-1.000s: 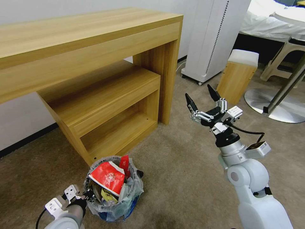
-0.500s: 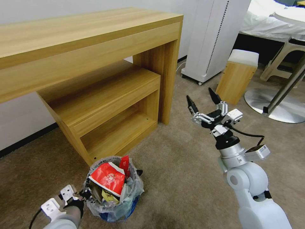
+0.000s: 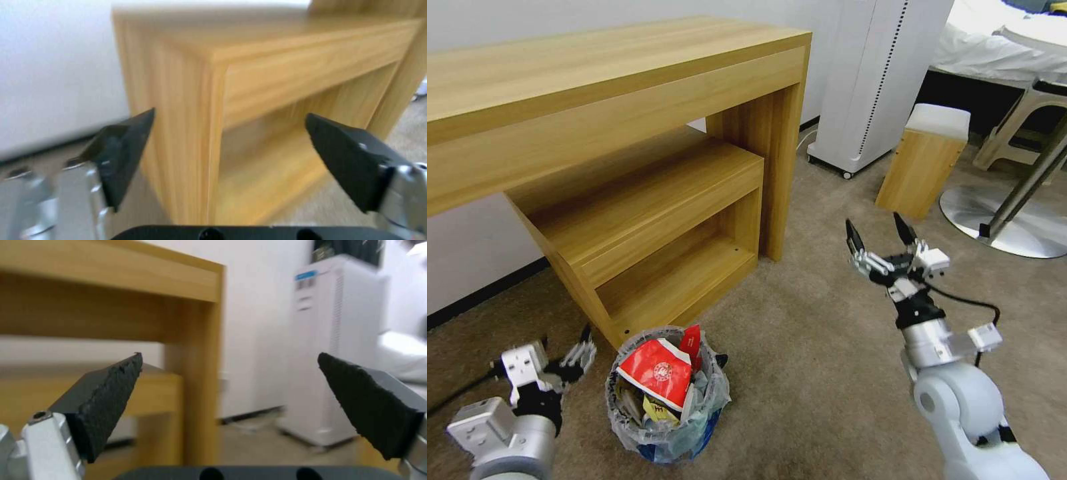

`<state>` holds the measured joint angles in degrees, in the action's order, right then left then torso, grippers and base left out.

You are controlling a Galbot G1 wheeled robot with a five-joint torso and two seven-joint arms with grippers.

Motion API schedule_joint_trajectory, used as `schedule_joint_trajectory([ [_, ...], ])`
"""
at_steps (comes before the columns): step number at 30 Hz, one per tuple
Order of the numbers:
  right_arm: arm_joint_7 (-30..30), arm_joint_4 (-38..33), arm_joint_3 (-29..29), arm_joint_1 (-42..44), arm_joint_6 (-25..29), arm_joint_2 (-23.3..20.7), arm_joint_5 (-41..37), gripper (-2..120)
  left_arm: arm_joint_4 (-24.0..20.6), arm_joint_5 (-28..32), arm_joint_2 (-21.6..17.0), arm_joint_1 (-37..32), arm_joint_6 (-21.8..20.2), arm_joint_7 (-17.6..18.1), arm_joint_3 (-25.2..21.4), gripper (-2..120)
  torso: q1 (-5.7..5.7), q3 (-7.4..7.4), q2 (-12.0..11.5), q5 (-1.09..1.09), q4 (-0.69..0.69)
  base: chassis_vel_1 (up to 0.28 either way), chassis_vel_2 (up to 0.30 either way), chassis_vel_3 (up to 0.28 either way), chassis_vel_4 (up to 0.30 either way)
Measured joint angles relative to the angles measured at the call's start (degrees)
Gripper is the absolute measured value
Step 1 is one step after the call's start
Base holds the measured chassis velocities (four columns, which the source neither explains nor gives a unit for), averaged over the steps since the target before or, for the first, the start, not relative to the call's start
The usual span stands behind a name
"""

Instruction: Pick up the trash bin and place the garbage on the floor into it.

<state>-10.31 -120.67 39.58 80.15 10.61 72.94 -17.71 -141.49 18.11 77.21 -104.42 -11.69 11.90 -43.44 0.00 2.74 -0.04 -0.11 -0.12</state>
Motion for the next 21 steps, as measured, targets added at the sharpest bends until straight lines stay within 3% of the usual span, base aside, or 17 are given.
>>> schedule_joint_trajectory([
  [2,-1.0,0.8,4.3,2.3,2.1,1.1,2.1,100,1.6,-7.2,1.3,0.6,4.6,-3.1,0.5,103,0.00,0.00,0.0,-0.02,0.01,0.000,0.000,0.000,0.000],
  [6,-1.0,1.4,8.2,6.8,5.3,2.8,2.4,100,2.4,-13.7,3.0,1.3,8.7,-5.4,1.2,109,0.00,0.00,0.0,-0.01,-0.01,0.000,0.000,0.000,0.000],
  [13,3.2,2.8,8.4,12.6,10.0,5.1,3.7,100,1.9,-11.0,4.5,2.7,8.9,-6.0,1.1,115,0.00,0.00,0.0,0.00,-0.01,0.000,0.000,0.000,0.000],
  [21,4.2,3.5,6.9,12.8,10.6,7.3,6.0,100,3.0,-9.3,4.8,1.0,11.0,-7.3,0.5,111,0.00,0.00,0.0,-0.01,0.00,0.000,0.000,0.000,0.000],
])
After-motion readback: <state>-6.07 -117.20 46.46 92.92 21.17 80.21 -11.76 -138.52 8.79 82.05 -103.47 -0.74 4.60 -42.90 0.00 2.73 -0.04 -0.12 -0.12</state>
